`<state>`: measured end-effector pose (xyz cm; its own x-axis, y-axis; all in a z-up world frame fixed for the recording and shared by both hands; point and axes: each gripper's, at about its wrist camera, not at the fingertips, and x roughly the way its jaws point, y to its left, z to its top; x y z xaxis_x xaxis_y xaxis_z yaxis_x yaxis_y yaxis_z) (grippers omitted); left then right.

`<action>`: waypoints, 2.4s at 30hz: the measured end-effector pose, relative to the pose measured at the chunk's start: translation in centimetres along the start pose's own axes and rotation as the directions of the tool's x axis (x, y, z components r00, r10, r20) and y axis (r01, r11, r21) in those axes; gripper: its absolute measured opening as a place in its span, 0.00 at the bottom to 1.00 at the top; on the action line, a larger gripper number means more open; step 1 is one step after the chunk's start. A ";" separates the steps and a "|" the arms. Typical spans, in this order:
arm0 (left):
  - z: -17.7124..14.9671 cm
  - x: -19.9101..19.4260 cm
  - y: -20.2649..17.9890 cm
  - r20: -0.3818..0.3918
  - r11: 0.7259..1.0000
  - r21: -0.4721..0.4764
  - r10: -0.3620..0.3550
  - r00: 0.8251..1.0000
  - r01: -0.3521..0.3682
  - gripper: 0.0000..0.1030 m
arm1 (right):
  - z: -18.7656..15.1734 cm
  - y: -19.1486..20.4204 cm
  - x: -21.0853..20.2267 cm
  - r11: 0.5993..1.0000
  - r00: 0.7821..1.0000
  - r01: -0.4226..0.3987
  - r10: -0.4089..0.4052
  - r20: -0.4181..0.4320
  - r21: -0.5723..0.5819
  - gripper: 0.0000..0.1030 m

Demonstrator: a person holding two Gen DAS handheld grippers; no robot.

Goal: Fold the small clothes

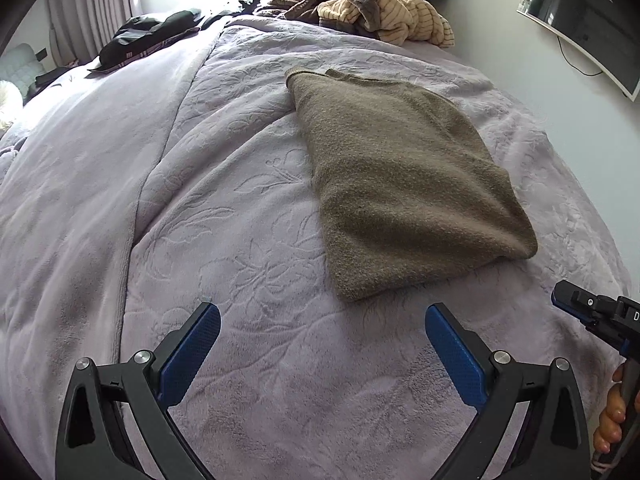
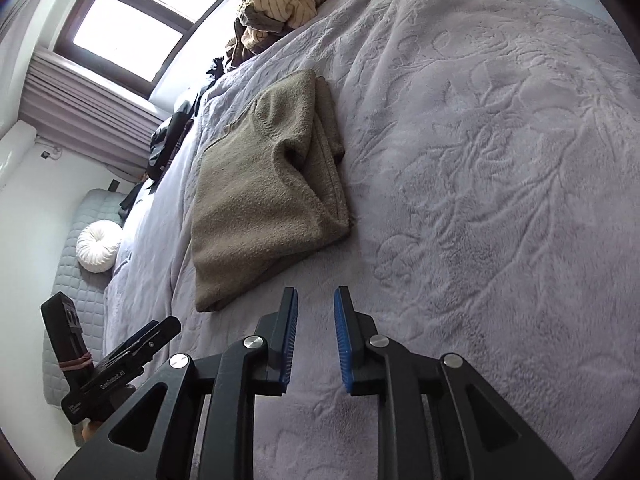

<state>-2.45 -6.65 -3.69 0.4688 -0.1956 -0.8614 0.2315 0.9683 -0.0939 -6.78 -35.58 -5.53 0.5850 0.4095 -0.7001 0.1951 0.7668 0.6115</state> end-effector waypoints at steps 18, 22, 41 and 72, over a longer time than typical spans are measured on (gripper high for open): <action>-0.8 -1.1 -0.6 0.001 1.000 -0.009 0.011 1.000 -0.011 0.99 | -1.4 0.8 -0.6 0.999 0.999 0.011 -0.013 -0.030 -0.035 0.54; -0.9 -1.4 -0.4 0.026 1.000 -0.023 0.000 1.000 0.001 0.99 | -1.3 1.3 -0.7 0.999 1.000 0.014 -0.015 -0.027 -0.051 0.64; -0.6 0.2 0.6 -0.038 0.998 -0.065 -0.023 0.999 0.021 0.99 | 0.8 2.5 -1.5 0.985 0.995 0.096 -0.098 -0.007 -0.143 0.87; 10.2 5.4 3.7 -0.022 0.982 -0.133 -0.135 0.991 0.131 0.99 | 12.2 1.1 4.0 0.997 0.995 -0.072 0.070 -0.071 -0.036 0.87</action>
<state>9.64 -5.66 -3.58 0.4147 -0.3212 -0.8514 0.1758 0.9463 -0.2714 5.43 -39.15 -3.20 0.5398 0.4959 -0.6802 0.1242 0.7523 0.6470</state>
